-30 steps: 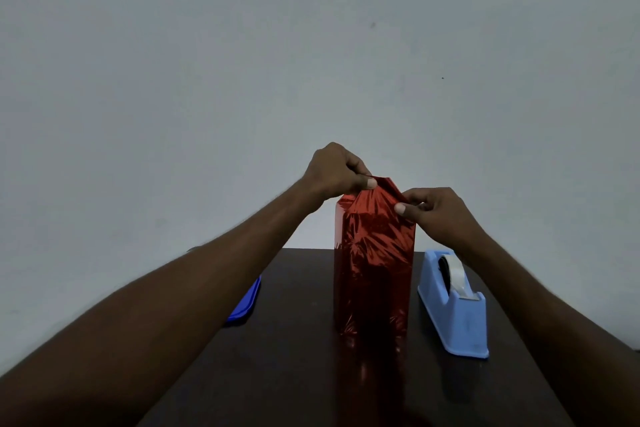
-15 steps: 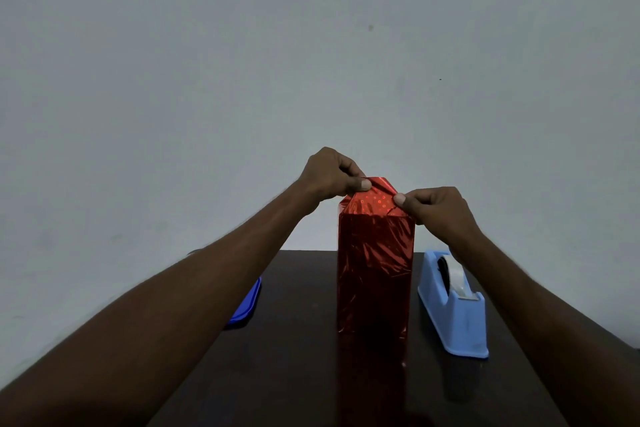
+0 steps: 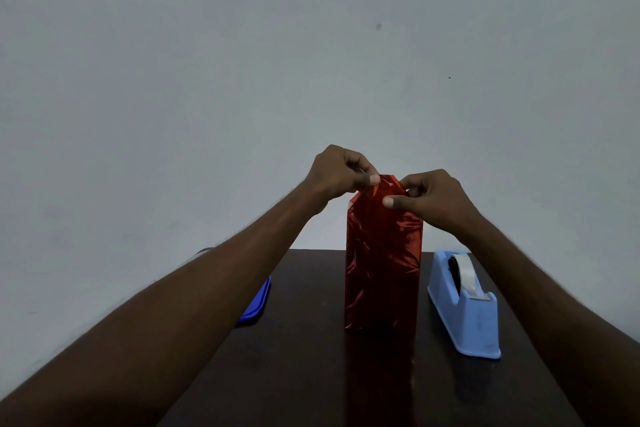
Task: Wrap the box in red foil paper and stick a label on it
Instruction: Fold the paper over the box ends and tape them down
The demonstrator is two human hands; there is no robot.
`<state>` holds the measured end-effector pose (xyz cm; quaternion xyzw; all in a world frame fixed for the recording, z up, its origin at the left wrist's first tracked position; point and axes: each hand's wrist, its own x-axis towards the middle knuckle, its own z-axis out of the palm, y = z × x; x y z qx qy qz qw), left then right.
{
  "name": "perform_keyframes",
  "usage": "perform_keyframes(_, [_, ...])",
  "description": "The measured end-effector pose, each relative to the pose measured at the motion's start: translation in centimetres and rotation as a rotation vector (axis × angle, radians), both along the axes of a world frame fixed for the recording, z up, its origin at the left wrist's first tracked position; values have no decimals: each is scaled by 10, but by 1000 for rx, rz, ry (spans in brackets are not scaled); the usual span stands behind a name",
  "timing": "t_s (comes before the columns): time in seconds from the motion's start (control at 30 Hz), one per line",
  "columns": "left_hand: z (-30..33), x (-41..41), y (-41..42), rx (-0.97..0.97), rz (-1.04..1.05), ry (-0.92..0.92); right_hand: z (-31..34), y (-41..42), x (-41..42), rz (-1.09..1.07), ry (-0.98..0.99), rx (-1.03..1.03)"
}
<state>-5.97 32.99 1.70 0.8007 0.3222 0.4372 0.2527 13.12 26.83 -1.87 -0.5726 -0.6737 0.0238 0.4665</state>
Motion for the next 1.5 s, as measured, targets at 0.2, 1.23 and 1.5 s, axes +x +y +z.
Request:
perform_keyframes(0.2, [1,-2,-3,-28,0,-28,5,5,-12,144,153,-49])
perform_keyframes(1.23, [-34,0,-16,202,233,-157,-6,18,-23,131,372,12])
perform_keyframes(1.5, [-34,-2,-17,142,206,-198,-6,24,-25,95,480,-7])
